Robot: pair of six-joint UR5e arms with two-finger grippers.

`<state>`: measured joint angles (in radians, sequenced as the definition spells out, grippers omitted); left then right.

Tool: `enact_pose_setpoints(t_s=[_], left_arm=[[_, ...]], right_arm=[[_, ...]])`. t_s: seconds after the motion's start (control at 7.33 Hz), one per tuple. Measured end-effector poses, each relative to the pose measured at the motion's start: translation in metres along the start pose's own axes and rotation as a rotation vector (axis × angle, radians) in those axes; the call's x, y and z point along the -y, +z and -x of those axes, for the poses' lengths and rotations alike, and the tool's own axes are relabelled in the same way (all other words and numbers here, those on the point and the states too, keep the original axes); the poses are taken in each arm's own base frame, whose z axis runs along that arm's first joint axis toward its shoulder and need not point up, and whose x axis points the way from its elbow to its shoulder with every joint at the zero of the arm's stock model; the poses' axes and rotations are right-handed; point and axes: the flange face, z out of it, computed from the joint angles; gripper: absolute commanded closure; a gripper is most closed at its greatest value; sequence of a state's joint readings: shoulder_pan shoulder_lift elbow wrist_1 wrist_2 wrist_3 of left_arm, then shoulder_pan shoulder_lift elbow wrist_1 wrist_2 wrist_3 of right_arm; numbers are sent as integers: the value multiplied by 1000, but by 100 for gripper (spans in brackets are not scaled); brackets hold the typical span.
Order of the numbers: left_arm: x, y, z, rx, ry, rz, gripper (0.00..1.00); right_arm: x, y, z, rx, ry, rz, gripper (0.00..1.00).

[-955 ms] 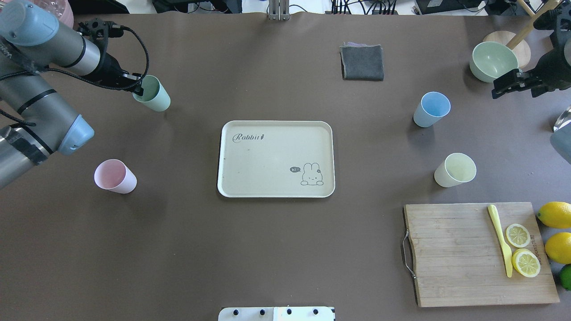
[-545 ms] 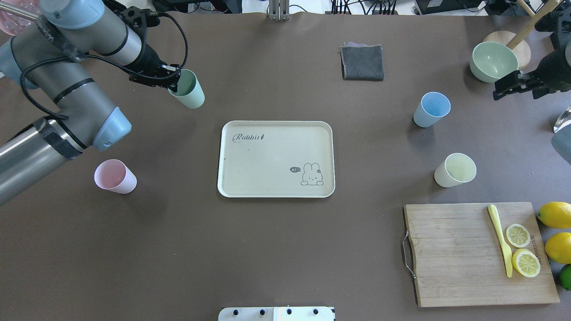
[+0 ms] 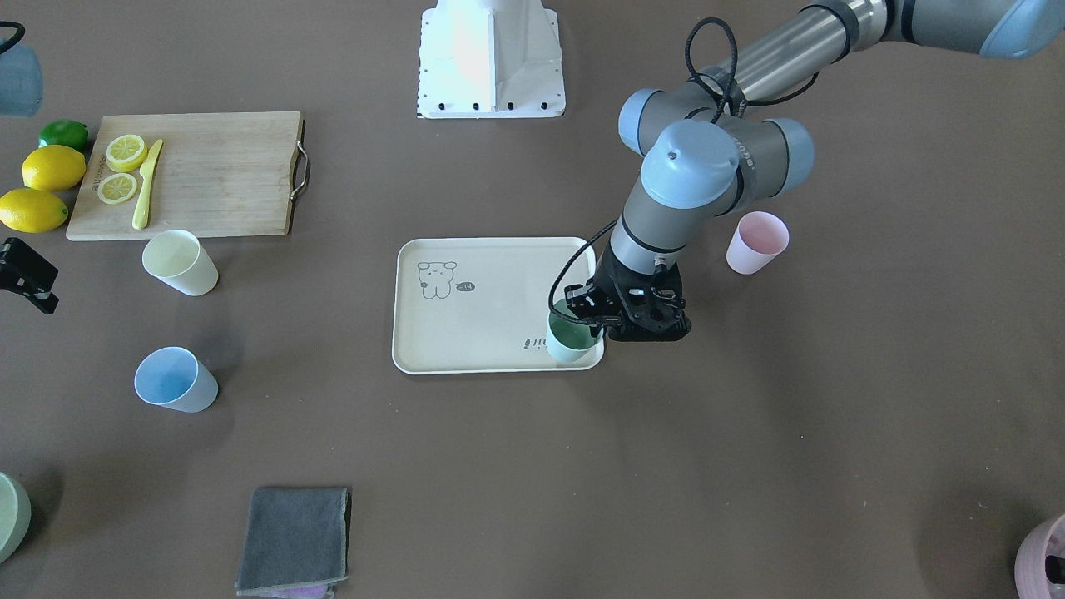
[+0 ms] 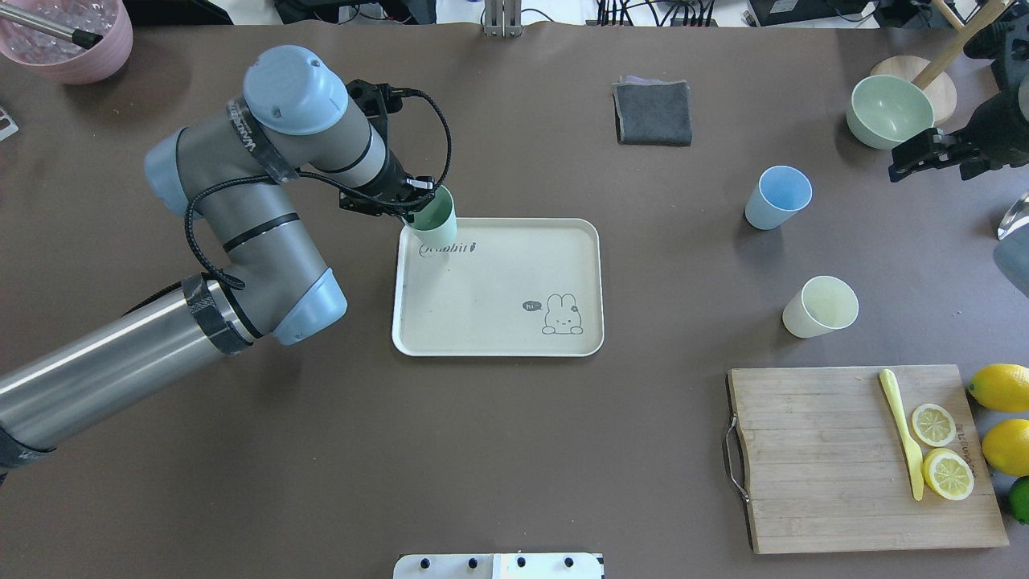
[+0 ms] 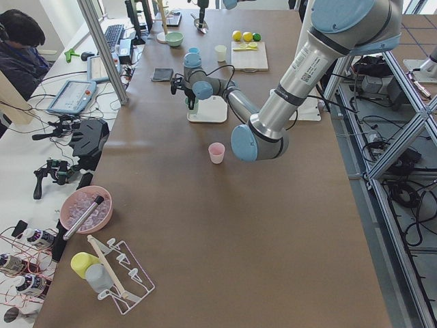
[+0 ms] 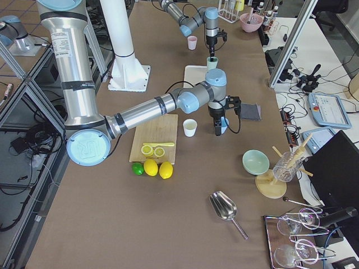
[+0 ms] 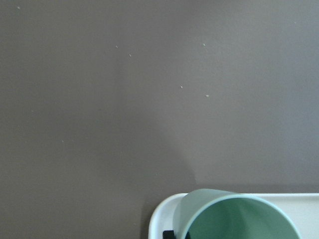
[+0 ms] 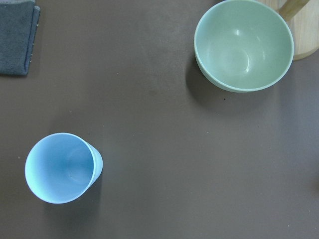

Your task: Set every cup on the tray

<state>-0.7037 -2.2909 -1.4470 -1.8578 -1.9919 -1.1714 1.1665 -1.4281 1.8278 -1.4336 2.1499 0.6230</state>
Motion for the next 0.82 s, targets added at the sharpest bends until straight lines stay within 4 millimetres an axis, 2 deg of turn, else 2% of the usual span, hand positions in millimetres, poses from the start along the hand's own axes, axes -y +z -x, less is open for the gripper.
enact_pose_setpoints(t_s=[0.14, 0.27, 0.41, 0.55, 0.68, 0.82], left_arm=[[-9, 7, -4, 9, 5, 1, 82], [-12, 10, -5, 12, 10, -1, 24], [-14, 10, -6, 12, 15, -4, 2], [-14, 6, -7, 6, 20, -9, 0], [-8, -7, -7, 0, 38, -21, 0], [7, -29, 0, 15, 76, -35, 0]], right_arm=[[0, 0, 1, 1, 0, 1, 0], [-1, 1, 1, 0, -1, 3, 0], [-3, 2, 2, 2, -2, 7, 0], [-5, 2, 3, 8, 4, 12, 0], [-8, 0, 7, 19, 23, 17, 0], [-14, 2, 13, 26, 39, 29, 0]])
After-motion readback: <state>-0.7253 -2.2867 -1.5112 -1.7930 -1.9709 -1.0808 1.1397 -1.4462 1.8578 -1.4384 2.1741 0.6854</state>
